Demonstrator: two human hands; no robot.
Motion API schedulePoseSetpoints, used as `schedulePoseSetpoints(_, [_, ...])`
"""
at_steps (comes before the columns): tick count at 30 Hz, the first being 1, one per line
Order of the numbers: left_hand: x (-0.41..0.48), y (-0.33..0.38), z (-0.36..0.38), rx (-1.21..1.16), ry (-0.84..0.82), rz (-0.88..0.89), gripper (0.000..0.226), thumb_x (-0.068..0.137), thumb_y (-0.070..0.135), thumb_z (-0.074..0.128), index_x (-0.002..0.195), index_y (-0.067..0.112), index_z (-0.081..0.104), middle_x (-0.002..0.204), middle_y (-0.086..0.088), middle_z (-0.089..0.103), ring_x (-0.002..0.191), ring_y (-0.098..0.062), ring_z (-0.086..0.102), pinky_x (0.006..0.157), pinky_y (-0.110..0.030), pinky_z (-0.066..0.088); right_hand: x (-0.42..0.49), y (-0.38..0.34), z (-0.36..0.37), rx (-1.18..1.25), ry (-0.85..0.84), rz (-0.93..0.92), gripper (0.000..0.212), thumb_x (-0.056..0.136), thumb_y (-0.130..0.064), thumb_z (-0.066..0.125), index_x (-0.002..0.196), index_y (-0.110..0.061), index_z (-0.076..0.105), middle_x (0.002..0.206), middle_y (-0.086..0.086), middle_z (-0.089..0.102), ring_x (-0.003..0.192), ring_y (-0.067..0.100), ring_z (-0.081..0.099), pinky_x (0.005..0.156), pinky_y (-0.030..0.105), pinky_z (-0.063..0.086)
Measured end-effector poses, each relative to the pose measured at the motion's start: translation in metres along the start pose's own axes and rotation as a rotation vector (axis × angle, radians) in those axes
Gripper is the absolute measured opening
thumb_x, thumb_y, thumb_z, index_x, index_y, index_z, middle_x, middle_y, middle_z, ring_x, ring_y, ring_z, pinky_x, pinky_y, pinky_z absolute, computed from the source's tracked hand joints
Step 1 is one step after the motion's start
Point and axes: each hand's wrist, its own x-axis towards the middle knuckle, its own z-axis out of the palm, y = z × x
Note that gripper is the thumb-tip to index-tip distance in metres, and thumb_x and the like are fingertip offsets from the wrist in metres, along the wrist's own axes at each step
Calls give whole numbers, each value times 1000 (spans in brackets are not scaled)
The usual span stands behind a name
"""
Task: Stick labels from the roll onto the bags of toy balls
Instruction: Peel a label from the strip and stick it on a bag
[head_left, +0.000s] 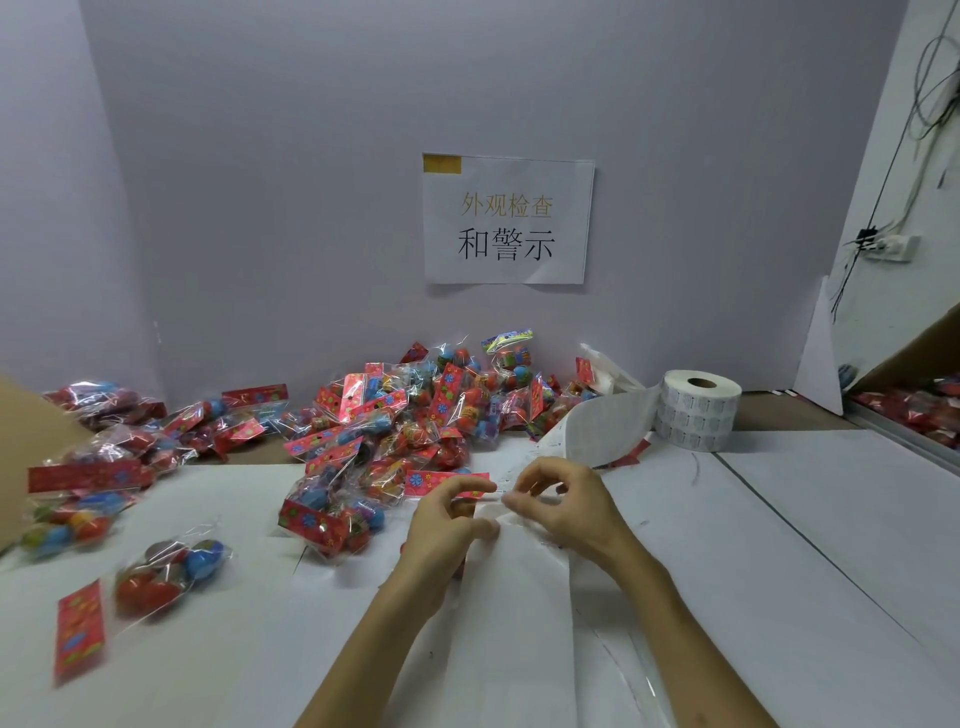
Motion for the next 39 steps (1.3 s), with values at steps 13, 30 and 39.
schedulePoseSetpoints(13, [-1,1,3,32,10,10,38,86,-11,68,104,22,71,134,-2,64,120,-32,62,59,-30,55,5,9,1,-65,139,52,18,89,-18,74,78,-31,69,73,-17,68,77,-1,64,60,7,47])
schedulePoseSetpoints(30, [-8,5,7,13,-202,87,55,96,62,41,96,27,83,48,6,27,43,-10,21,42,-20,22,1,0,-15,-19,456,-144,57,76,-79,61,69,-23,69,62,-11,63,61,12,58,73,45,52])
schedulePoseSetpoints(39, [-8,6,0,-264,-227,17,58,100,58,42,108,14,79,48,1,23,43,-12,18,41,-23,17,1,2,-8,-20,210,-98,67,60,-95,58,68,-29,66,64,-11,63,64,7,58,56,17,48])
